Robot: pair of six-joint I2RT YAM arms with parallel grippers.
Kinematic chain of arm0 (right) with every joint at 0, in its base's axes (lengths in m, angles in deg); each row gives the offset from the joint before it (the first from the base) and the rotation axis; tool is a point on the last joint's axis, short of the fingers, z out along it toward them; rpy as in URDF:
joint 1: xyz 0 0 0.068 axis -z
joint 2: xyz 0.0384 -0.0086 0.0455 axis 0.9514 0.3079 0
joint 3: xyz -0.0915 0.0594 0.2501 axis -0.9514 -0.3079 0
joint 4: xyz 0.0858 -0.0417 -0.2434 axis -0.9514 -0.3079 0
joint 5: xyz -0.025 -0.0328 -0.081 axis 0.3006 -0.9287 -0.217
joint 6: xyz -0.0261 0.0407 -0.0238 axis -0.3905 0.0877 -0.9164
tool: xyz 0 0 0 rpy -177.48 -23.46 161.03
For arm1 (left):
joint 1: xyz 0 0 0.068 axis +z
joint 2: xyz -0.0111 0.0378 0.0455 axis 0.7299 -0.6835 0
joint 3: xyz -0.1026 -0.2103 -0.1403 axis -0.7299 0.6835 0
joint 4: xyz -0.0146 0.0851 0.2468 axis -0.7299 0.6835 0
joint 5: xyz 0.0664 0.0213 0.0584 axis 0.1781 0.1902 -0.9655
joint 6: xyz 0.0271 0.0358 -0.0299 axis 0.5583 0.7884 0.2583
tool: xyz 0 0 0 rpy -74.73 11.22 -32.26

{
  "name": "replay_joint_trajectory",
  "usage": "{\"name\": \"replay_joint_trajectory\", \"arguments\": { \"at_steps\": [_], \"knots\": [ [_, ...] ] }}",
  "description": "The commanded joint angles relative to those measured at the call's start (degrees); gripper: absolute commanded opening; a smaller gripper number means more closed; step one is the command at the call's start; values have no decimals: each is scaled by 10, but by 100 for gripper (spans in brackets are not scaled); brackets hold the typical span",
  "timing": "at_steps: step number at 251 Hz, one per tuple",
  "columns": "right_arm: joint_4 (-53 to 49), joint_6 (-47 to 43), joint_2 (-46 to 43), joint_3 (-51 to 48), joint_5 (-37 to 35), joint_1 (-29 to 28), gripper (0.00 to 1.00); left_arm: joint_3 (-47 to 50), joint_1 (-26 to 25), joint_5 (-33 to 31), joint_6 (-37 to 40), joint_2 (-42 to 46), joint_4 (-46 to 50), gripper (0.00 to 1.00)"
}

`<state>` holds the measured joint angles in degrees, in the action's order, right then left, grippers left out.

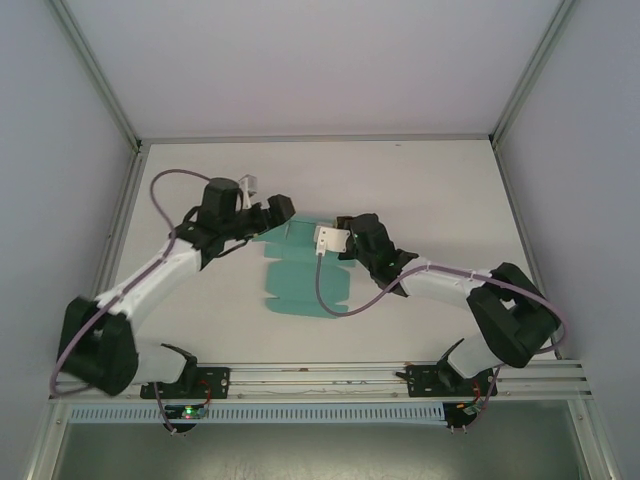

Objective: Assemble paper box

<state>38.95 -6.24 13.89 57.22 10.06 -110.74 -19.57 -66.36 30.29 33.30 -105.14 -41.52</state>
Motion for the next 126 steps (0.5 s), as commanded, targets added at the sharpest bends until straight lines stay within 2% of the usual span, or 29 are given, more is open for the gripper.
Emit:
{"name": "replay_joint_trajectory", "arguments": {
  "at_steps": [1, 18, 47, 101, 126],
  "knots": [
    [-11, 42, -31, -16, 40, 26, 0, 55, 18, -144, 66, 70, 117, 100],
    [-21, 63, -46, -21, 80, 44, 0, 93, 35, -172, 69, 94, 124, 100],
    [-45, 98, -60, -19, 139, 70, 0, 147, 52, -174, 80, 99, 89, 100],
    [-68, 114, -53, -6, 182, 83, 0, 215, 52, -117, 113, 74, -95, 98],
    [-63, 125, -46, 0, 196, 83, 0, 230, 53, -154, 118, 52, -152, 93]
  ]
}}
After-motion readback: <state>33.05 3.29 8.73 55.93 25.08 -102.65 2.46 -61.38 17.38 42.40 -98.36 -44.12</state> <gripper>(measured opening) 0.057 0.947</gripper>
